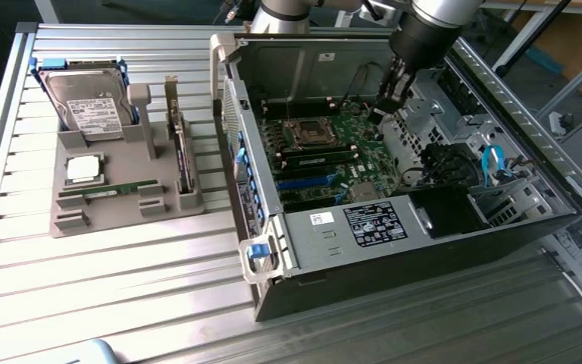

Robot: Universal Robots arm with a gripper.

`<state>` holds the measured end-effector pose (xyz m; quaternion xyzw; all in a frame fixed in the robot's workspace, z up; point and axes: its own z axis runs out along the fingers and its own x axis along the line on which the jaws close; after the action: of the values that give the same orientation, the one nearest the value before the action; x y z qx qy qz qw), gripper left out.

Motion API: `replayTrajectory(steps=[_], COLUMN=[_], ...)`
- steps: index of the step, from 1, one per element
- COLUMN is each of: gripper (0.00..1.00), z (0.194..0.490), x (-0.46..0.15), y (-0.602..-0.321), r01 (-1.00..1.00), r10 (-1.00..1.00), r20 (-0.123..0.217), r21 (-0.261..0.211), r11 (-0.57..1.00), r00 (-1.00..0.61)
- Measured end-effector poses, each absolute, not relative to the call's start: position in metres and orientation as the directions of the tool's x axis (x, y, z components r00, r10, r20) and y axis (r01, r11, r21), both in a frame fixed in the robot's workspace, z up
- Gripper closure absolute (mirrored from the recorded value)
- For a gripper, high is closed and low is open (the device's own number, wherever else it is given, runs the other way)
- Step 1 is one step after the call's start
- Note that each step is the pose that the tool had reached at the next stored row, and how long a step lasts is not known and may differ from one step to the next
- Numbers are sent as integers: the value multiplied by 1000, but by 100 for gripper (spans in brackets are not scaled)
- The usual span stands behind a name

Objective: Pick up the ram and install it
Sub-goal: 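Press down the ram until it locks into place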

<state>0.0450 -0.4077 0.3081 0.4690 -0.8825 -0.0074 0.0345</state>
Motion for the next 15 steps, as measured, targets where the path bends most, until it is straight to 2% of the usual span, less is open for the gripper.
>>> replayTrajectory(steps=[15], gripper=[90], z=[302], x=[45], y=[-408], r01=[-806], r10=[-807], r20=[54], r21=[45], r11=[590], r00=[-588])
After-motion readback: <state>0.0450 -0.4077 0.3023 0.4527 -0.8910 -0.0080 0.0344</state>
